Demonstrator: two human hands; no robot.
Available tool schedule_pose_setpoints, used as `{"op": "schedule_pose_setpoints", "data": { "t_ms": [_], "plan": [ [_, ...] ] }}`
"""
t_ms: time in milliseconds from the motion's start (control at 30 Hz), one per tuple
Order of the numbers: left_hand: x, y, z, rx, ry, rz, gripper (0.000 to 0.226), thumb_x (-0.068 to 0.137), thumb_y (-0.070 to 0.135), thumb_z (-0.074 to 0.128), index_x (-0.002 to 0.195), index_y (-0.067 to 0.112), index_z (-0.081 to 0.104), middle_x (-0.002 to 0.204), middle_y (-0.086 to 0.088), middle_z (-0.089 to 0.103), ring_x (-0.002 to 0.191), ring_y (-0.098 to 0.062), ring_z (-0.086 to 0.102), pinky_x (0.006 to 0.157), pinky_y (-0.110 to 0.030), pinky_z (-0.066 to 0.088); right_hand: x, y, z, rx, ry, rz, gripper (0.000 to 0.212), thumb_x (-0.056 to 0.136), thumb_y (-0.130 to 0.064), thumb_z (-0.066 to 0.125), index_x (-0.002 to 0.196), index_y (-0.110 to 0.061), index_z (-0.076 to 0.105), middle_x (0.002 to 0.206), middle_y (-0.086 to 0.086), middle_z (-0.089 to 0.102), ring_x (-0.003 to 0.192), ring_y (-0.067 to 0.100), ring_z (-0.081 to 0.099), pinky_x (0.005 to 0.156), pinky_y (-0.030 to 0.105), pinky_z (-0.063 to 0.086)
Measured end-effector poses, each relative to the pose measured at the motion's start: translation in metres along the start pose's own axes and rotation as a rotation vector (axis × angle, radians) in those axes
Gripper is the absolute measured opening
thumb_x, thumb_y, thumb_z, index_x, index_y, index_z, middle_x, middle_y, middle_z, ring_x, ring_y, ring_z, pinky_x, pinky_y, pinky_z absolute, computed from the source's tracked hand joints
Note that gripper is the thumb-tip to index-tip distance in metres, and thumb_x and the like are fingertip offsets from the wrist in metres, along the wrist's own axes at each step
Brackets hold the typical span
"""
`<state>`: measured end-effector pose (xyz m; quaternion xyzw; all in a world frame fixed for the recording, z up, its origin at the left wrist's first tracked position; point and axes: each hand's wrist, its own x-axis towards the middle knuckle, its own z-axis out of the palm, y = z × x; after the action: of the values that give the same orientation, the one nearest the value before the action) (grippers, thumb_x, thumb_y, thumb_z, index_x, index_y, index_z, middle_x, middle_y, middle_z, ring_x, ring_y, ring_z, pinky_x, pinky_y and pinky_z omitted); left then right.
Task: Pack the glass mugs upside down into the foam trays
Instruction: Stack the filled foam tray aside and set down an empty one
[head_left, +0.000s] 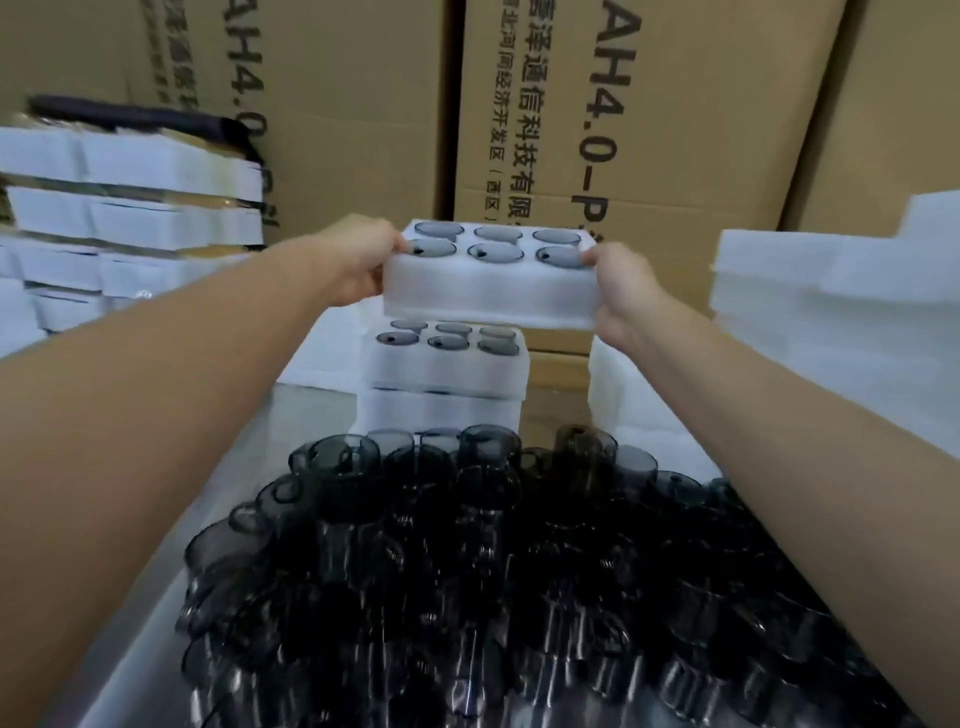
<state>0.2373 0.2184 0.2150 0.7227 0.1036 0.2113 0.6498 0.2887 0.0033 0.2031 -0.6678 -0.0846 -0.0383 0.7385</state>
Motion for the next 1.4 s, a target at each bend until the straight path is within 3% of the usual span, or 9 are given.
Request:
{"op": "schedule_pose_setpoints", "data": {
  "t_ms": [100,300,400,500,633,767,967,1167,1400],
  "plan": [
    [0.042,-0.015,-0.003,-0.013,0.053,0.008,0.024,0.094,-0.005,0.046,0.074,0.007,0.051,0.078,-0.005,0.055,0.066,-0.012,0.056,0.050,-0.021,0.052,0.041,0.015,0.026,0.003,-0.036,0.008,0.011,0.090,-0.012,0.050,0.081,-0.018,0.052,0.078,0.003,0.060,0.065,0.016,0.059,0.043,0.019,0.046],
    [0.080,-0.065,-0.018,0.248,0.071,0.022,0.021,0.096,0.001,0.046,0.078,0.009,0.054,0.099,-0.013,0.052,0.082,-0.023,0.053,0.076,-0.030,0.046,0.074,0.070,0.054,-0.134,-0.112,0.111,0.025,0.097,-0.018,0.041,0.119,-0.009,0.049,0.091,0.005,0.053,0.088,0.020,0.052,0.077,0.030,0.043],
    [0.078,-0.074,-0.018,0.663,0.111,0.158,0.026,0.100,0.010,0.040,0.077,0.011,0.054,0.087,-0.011,0.052,0.082,-0.027,0.048,0.066,-0.027,0.040,0.070,0.077,0.051,-0.461,-0.141,-0.040,0.042,0.102,-0.027,0.033,0.137,-0.004,0.038,0.096,0.004,0.052,0.082,0.017,0.049,0.061,0.028,0.036],
    [0.075,-0.064,-0.015,1.041,0.217,0.213,0.028,0.099,0.013,0.043,0.117,-0.003,0.058,0.119,-0.025,0.058,0.109,-0.040,0.053,0.088,-0.037,0.043,0.059,0.062,0.029,-0.716,-0.135,-0.220,0.063,0.101,-0.035,0.037,0.151,-0.011,0.006,0.147,0.013,0.036,0.128,0.030,0.042,0.096,0.035,0.039],
    [0.048,-0.049,0.002,1.182,0.231,0.321,0.030,0.095,0.017,0.047,0.120,0.006,0.059,0.120,-0.019,0.060,0.109,-0.038,0.055,0.087,-0.039,0.045,0.036,0.051,-0.032,-1.245,0.163,-0.487,0.055,0.095,-0.042,0.039,0.140,-0.012,0.031,0.128,0.015,0.052,0.113,0.033,0.050,0.080,0.039,0.044],
    [0.000,-0.044,0.028,1.069,0.089,0.366,0.030,0.091,0.021,0.051,0.119,0.017,0.062,0.122,-0.007,0.063,0.111,-0.029,0.056,0.092,-0.035,0.046,0.021,0.071,-0.086,-1.659,0.095,-0.053,0.066,0.089,-0.061,0.041,0.135,-0.013,0.040,0.135,0.012,0.043,0.114,0.028,0.049,0.070,0.031,0.036],
    [-0.064,-0.041,0.051,1.013,-0.236,0.484,0.014,0.090,0.026,0.055,0.092,0.036,0.064,0.101,0.013,0.066,0.094,-0.008,0.060,0.083,-0.027,0.048,0.026,0.089,-0.110,-1.474,0.035,-0.023,0.068,0.089,-0.056,0.048,0.139,-0.012,0.035,0.152,0.020,0.007,0.114,0.036,0.049,0.082,0.033,0.042],
    [-0.082,-0.019,0.062,0.845,-0.211,0.479,0.026,0.090,0.031,0.058,0.115,0.030,0.061,0.132,0.003,0.053,0.115,-0.012,0.053,0.083,-0.024,0.037,0.004,0.062,-0.129,-1.267,0.066,-0.224,0.059,0.085,-0.051,0.049,0.129,-0.012,0.040,0.138,0.018,0.025,0.108,0.038,0.047,0.085,0.038,0.046],
    [-0.129,0.025,0.086,0.190,-0.230,0.223,0.049,0.091,0.055,0.047,0.129,0.025,0.048,0.128,0.010,0.054,0.108,-0.010,0.054,0.096,-0.035,0.042,-0.127,0.031,-0.197,-0.800,0.010,-0.597,0.033,0.075,-0.036,0.055,0.101,-0.054,0.045,0.133,-0.013,0.034,0.093,-0.008,0.053,0.066,0.009,0.046]
  ]
}}
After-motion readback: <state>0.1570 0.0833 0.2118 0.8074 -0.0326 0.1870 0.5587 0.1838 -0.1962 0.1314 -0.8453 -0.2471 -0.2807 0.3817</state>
